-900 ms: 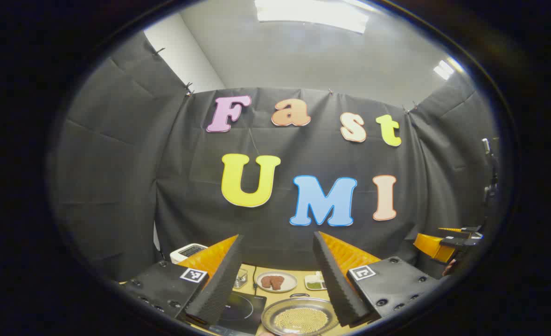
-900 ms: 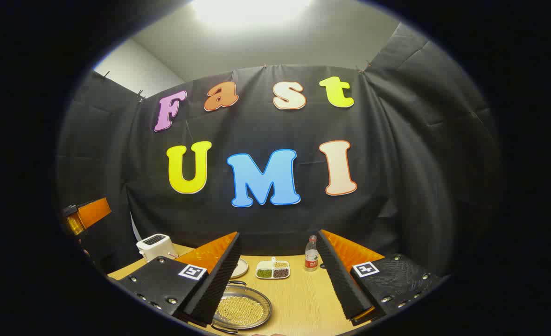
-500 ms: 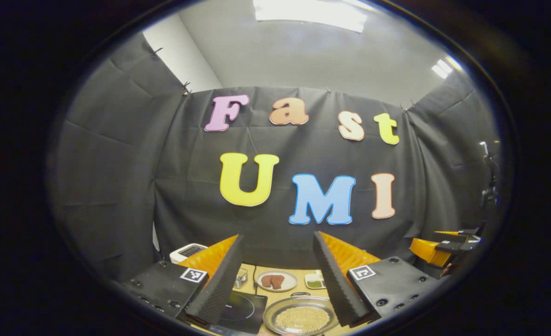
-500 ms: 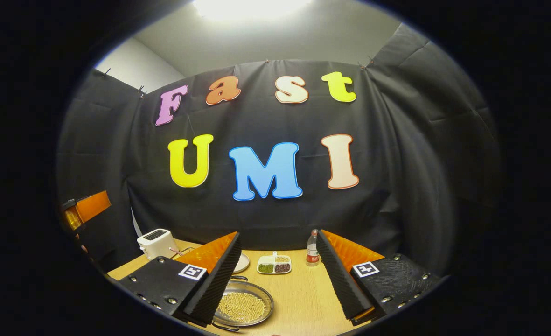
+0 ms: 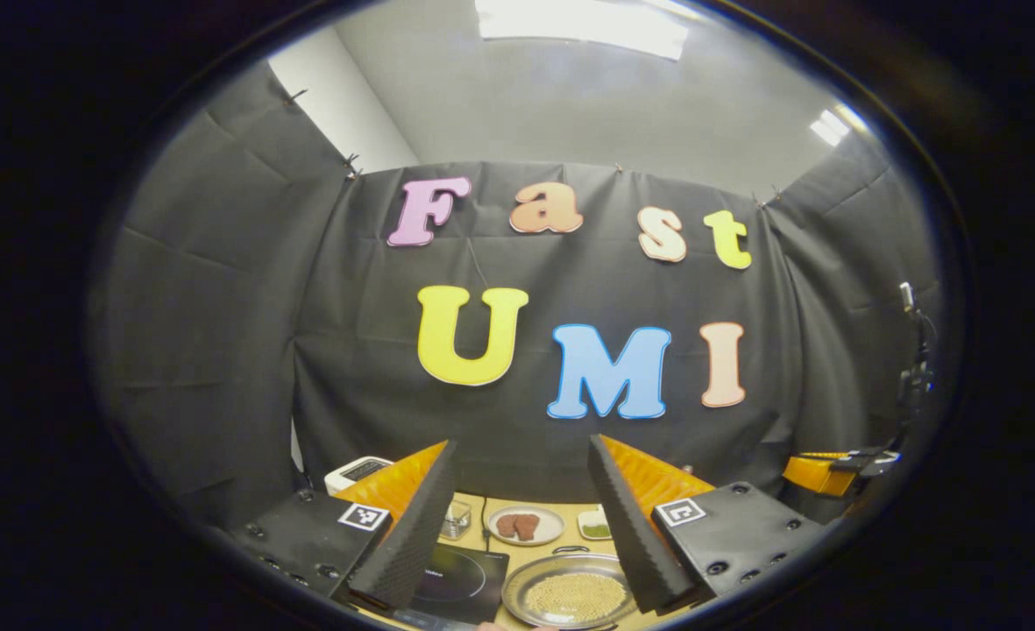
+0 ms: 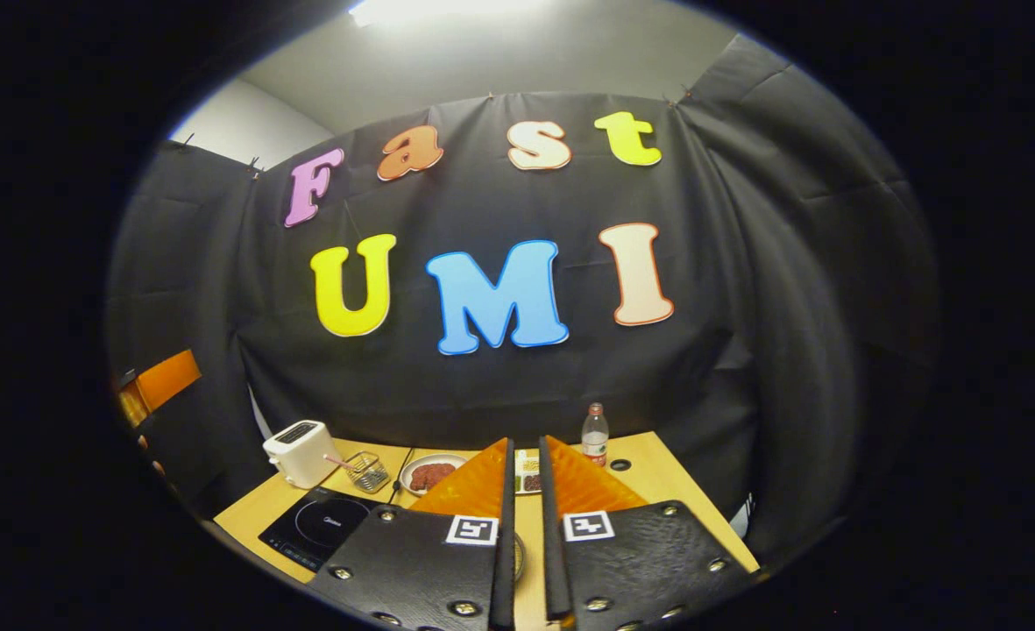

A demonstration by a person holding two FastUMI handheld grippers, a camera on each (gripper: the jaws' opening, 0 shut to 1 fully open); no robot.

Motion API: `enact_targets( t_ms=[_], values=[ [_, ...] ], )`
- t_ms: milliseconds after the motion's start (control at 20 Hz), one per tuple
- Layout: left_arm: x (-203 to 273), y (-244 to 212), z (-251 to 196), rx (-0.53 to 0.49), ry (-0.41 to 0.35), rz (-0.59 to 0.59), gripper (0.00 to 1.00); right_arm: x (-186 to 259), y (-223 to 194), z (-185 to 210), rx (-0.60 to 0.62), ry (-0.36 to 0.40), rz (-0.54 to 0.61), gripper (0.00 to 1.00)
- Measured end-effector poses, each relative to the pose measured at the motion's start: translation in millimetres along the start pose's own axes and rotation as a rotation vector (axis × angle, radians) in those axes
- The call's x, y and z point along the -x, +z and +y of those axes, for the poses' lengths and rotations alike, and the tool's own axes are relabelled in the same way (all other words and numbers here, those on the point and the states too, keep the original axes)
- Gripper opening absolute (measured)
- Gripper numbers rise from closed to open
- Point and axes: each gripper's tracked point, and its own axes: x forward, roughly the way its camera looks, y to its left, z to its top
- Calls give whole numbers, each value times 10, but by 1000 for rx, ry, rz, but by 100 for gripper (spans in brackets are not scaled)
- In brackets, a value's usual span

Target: First push the handle of the pot to place it horizontally, then grasp the pot with both hands and set it on the induction cooktop.

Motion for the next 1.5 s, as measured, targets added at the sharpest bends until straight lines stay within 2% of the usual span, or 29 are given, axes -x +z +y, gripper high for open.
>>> enact_targets(
  t_ms=[50, 100, 650, 700, 750, 850, 950, 1200, 1300, 1500],
  values=[
    [4, 0, -1, -1, -2, 0, 97, -24, -57, -26, 10, -6, 19, 15],
    [5, -26, -1, -1, -5, 3, 95, -28, -171, -32, 11, -16, 37, 3],
    [91, -75, 135, 0, -8, 12, 95, 5, -632, 461, 56, 100, 178, 4],
    [121, -114, 157, 2, -7, 16, 99, 1, -684, 500, 59, 107, 192, 4],
    [131, -128, 186, 3, -6, 21, 95, 6, -754, 553, 60, 119, 210, 4],
    [117, -142, 239, 3, -1, 28, 95, 5, -872, 637, 62, 141, 247, 4],
    [157, -164, 283, 3, 3, 31, 99, 9, -1008, 736, 63, 170, 293, 4],
    [181, -257, 463, 4, 25, 53, 95, 48, -1506, 1071, 50, 268, 476, 4],
    [209, -309, 545, 4, 33, 64, 99, 68, -1757, 1200, 44, 304, 561, 4],
    [233, -416, 682, 3, 33, 87, 99, 182, -2263, 1422, 35, 353, 747, 4]
  ],
)
